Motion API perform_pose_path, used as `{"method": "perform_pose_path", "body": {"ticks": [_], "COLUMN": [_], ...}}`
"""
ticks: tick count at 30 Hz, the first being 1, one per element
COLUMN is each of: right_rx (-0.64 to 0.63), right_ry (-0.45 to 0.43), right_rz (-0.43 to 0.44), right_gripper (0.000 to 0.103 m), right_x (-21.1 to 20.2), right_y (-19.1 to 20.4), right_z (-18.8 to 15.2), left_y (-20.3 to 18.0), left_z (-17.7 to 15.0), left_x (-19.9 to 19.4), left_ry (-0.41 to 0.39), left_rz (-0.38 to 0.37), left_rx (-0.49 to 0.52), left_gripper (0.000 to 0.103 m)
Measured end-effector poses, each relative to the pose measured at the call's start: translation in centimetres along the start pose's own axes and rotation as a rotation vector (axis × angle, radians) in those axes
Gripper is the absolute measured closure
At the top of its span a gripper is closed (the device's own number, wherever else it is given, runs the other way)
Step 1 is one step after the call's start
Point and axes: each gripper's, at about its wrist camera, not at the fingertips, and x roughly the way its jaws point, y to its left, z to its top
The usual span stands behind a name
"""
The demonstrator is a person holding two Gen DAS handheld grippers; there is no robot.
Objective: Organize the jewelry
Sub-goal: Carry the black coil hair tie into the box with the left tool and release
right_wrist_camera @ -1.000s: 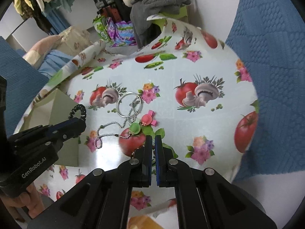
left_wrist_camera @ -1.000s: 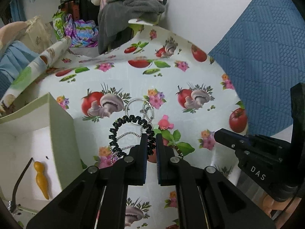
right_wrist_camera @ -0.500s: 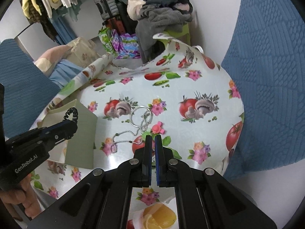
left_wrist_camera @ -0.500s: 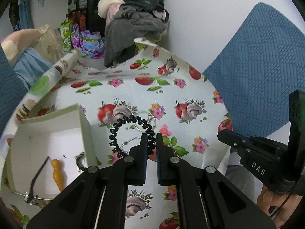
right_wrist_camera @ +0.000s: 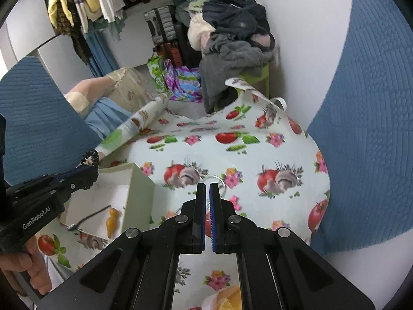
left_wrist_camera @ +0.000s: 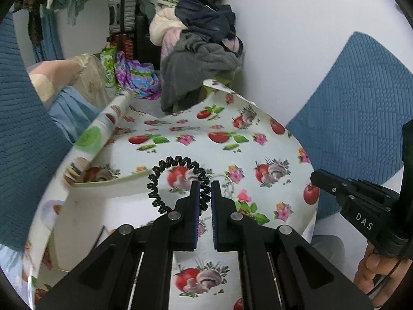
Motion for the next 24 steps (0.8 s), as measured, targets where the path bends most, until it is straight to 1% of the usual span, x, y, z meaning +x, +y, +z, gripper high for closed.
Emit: {"method": "perform_pose_path", "body": {"ticks": [6, 12, 16, 24], "right_rx": [-0.031, -0.072, -0.110, -0.168], "right_ry": [-0.027, -0.024, 0.005, 0.088], "right_rz": [0.035, 0.093, 0.134, 0.205], "right_gripper": [0.102, 0.102, 0.102, 0.101], "right_x": [-0.5, 0.3, 1.9, 5.3], "right_y": [3.1, 6.8, 9.6, 13.9], "right_z": [1.4, 2.0, 1.6, -0.5], "left_y": [2.5, 5.4, 7.6, 11.6], "left_z": [0.3, -0.3, -1.1, -3.9], "left_x": [-1.6, -2.2, -2.0, -0.2], "left_ry": [-0.028, -0.025, -0.011, 0.052], "left_rz": [0.030, 0.062, 0.078, 0.109], "left_rx": [-0.034, -0.066, -0.096, -0.148], "left_gripper": [0.095, 0.095, 0.095, 0.095]}}
